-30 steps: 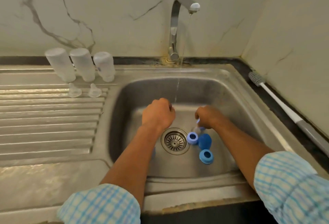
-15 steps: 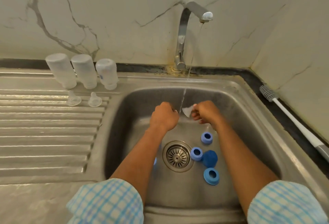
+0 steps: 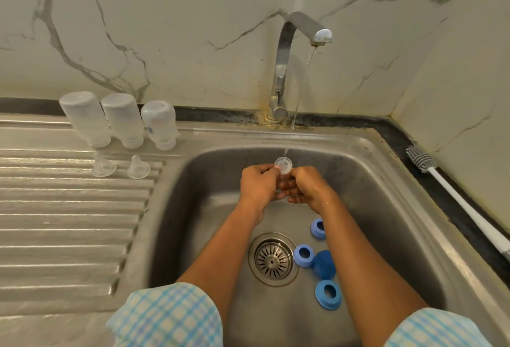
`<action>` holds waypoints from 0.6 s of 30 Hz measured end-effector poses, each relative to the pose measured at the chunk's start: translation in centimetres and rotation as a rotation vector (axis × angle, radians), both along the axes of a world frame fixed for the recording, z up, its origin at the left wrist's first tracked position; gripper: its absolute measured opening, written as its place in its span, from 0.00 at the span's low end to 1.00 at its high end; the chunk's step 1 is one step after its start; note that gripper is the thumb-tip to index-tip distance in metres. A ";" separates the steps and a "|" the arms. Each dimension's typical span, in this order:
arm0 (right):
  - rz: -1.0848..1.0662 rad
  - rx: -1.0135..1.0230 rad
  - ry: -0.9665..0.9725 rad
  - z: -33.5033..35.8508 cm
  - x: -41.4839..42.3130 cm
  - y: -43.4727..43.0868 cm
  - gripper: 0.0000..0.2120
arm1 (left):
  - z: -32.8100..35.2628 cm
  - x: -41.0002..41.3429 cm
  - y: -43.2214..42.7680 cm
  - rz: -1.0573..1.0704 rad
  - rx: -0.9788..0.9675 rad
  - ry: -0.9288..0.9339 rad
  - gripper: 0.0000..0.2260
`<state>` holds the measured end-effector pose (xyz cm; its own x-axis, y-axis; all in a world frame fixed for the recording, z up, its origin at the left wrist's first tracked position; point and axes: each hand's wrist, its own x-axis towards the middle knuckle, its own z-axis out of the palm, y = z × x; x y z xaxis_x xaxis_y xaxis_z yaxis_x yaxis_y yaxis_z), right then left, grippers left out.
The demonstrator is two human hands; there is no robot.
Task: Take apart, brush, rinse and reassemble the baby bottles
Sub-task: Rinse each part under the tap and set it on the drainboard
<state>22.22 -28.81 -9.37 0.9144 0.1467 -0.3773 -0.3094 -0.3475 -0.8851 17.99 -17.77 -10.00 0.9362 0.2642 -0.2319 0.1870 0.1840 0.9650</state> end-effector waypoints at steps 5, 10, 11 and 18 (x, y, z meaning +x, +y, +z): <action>-0.126 -0.064 -0.178 0.3 0.7 0.2 0.13 | -0.2 -0.1 0.3 0.085 0.018 -0.059 0.08; -0.030 0.122 -0.238 1.2 0.0 0.8 0.09 | -0.4 0.1 0.5 0.047 0.046 -0.089 0.07; -0.008 0.089 -0.269 1.1 -0.1 0.8 0.09 | -0.5 0.0 0.4 0.034 0.056 -0.097 0.06; 0.034 -0.019 -0.373 0.4 0.0 0.5 0.06 | -1.1 0.1 0.4 0.016 0.106 -0.132 0.06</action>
